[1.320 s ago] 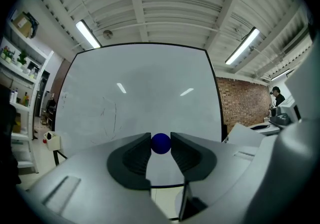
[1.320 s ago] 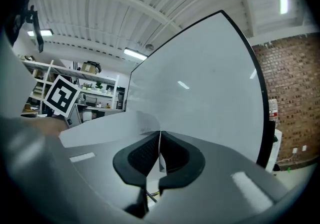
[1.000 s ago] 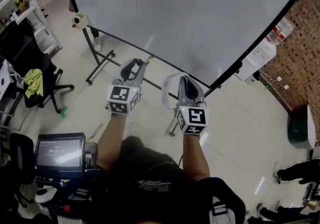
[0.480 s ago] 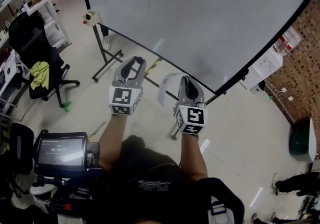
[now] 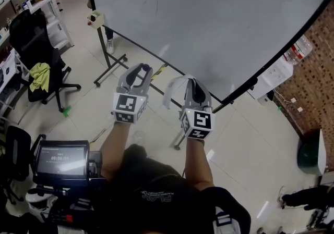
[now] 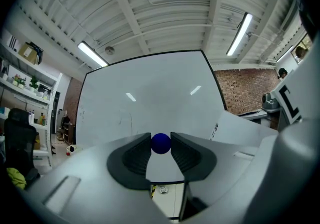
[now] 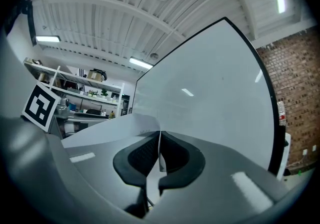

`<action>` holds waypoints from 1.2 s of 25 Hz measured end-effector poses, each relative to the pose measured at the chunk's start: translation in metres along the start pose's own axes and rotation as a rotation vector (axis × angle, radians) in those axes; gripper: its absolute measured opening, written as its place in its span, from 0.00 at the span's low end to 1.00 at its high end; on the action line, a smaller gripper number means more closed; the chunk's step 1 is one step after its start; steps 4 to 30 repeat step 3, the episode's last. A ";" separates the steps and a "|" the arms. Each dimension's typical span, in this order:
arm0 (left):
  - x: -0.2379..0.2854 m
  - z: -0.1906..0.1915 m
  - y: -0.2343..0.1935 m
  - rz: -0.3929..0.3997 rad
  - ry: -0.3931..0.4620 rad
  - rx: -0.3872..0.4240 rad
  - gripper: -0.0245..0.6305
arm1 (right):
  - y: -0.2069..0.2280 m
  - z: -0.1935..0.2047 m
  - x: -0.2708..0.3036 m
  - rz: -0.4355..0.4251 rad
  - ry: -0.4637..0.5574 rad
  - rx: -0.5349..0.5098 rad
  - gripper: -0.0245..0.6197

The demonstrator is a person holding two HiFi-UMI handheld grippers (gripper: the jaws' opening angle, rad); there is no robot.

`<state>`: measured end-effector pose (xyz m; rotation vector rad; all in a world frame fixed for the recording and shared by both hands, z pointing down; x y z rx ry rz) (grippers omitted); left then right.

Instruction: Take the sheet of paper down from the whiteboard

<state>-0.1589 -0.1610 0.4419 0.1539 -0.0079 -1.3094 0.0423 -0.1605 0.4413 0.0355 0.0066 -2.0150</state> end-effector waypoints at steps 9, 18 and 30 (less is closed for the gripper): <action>0.002 0.001 0.000 0.005 -0.003 -0.002 0.22 | -0.001 -0.008 0.007 -0.003 0.015 -0.011 0.06; 0.002 0.001 0.000 0.005 -0.003 -0.002 0.22 | -0.001 -0.008 0.007 -0.003 0.015 -0.011 0.06; 0.002 0.001 0.000 0.005 -0.003 -0.002 0.22 | -0.001 -0.008 0.007 -0.003 0.015 -0.011 0.06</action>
Point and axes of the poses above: the fingertips, and each gripper's own axes: x forward along the fingers, y to its right, z out of its underside, the point moved 5 cm from there along -x, backward along the fingers, and after that the axes turned 3 degrees about x, right-handed, at the moved point
